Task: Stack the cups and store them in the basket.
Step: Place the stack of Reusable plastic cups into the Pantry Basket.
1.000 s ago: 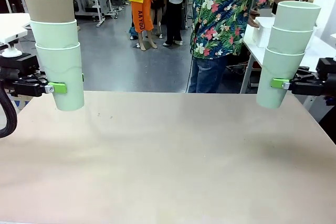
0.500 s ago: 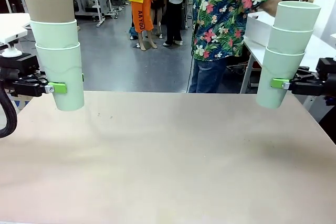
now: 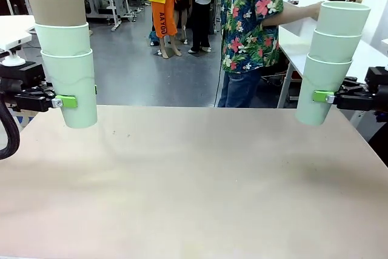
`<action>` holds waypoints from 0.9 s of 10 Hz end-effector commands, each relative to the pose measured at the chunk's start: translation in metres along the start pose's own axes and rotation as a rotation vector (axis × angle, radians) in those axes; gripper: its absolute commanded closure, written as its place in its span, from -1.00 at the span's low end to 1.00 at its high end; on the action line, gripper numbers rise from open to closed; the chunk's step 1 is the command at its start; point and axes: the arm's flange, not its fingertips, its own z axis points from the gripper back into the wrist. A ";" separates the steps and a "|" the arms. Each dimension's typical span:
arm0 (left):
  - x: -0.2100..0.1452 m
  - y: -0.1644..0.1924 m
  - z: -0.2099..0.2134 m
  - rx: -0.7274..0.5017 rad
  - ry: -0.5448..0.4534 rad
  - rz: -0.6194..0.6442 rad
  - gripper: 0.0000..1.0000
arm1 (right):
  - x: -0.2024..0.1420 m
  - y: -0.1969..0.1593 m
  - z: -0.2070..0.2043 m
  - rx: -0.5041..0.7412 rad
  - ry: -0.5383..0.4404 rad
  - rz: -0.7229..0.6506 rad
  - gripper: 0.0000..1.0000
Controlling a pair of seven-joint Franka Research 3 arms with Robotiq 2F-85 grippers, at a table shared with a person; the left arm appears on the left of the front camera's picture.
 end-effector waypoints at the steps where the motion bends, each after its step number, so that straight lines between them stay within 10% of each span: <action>1: 0.004 -0.001 0.000 -0.003 -0.004 -0.008 -0.68 | 0.005 -0.002 0.000 0.001 0.002 0.014 -0.74; 9: 0.004 -0.001 0.000 -0.003 -0.004 -0.008 -0.68 | 0.005 -0.002 0.000 0.001 0.002 0.014 -0.74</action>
